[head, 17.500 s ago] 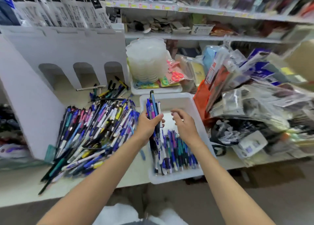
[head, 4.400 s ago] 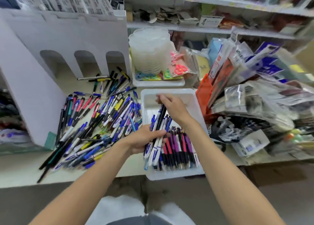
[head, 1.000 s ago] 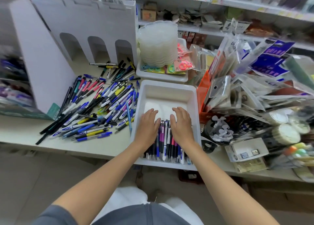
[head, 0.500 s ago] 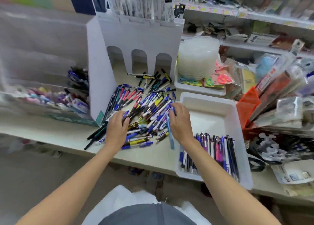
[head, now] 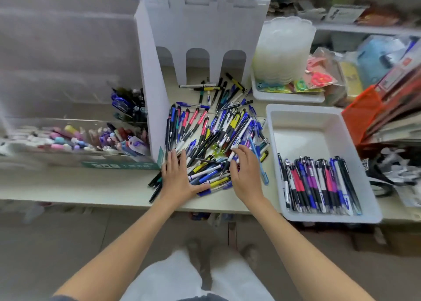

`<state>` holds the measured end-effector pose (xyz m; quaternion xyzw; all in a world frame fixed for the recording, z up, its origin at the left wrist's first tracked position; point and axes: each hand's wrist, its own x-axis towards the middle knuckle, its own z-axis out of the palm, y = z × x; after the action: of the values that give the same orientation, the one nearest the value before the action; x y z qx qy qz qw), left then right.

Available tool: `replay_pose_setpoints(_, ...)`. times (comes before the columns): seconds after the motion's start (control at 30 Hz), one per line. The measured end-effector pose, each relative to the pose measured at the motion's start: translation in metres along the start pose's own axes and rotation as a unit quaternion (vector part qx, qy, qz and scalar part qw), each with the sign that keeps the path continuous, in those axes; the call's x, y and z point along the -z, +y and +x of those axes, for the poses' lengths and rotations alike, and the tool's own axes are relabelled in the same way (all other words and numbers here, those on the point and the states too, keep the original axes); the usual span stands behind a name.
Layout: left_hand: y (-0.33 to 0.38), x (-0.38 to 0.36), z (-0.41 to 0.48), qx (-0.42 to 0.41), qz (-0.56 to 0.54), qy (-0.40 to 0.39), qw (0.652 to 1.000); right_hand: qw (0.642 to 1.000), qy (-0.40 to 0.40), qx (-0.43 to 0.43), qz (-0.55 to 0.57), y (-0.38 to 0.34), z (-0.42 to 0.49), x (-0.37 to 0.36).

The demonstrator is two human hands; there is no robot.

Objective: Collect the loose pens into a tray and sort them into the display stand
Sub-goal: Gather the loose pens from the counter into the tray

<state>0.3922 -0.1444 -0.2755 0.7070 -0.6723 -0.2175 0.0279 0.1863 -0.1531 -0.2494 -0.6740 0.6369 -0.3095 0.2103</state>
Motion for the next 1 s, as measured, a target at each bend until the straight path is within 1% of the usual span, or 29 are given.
replay_pose_setpoints(0.1,0.009,-0.001,0.010,-0.004,-0.031,0.009,0.999,1.000,0.004,-0.016,-0.019,0.002,-0.014,-0.008)
replay_pose_setpoints(0.17,0.014,0.003,0.017,-0.019,-0.106,0.010,0.994,0.999,0.006,-0.019,-0.045,0.007,-0.017,-0.014)
replay_pose_setpoints(0.23,0.015,0.010,0.021,-0.028,-0.189,0.023,0.981,0.998,0.006,-0.011,-0.067,0.011,-0.014,-0.018)
replay_pose_setpoints(0.27,0.013,0.014,0.022,-0.027,-0.196,0.046,0.979,0.997,0.006,-0.009,-0.073,0.012,-0.012,-0.019)
replay_pose_setpoints(0.33,0.007,0.017,0.022,-0.008,-0.146,0.091,0.985,0.997,0.012,-0.008,-0.072,0.013,-0.009,-0.020)
replay_pose_setpoints(0.37,0.005,0.017,0.021,0.009,-0.128,0.088,0.988,0.997,0.017,-0.008,-0.070,0.012,-0.009,-0.021)
replay_pose_setpoints(0.47,0.007,0.012,0.019,0.046,-0.130,0.025,0.990,0.998,0.012,-0.012,-0.068,0.015,-0.012,-0.024)
replay_pose_setpoints(0.5,0.009,0.009,0.019,0.052,-0.128,0.018,0.990,0.997,0.008,-0.014,-0.069,0.016,-0.013,-0.025)
replay_pose_setpoints(0.7,0.019,0.017,0.035,0.094,-0.134,0.060,0.985,0.998,0.011,-0.017,-0.057,0.015,-0.003,-0.026)
replay_pose_setpoints(0.9,0.029,0.036,0.058,0.099,-0.158,-0.014,0.982,0.998,-0.006,0.009,-0.055,0.006,0.019,-0.025)
replay_pose_setpoints(1.0,0.029,0.037,0.071,0.116,-0.179,-0.013,0.977,0.997,-0.015,0.025,-0.071,0.010,0.022,-0.027)
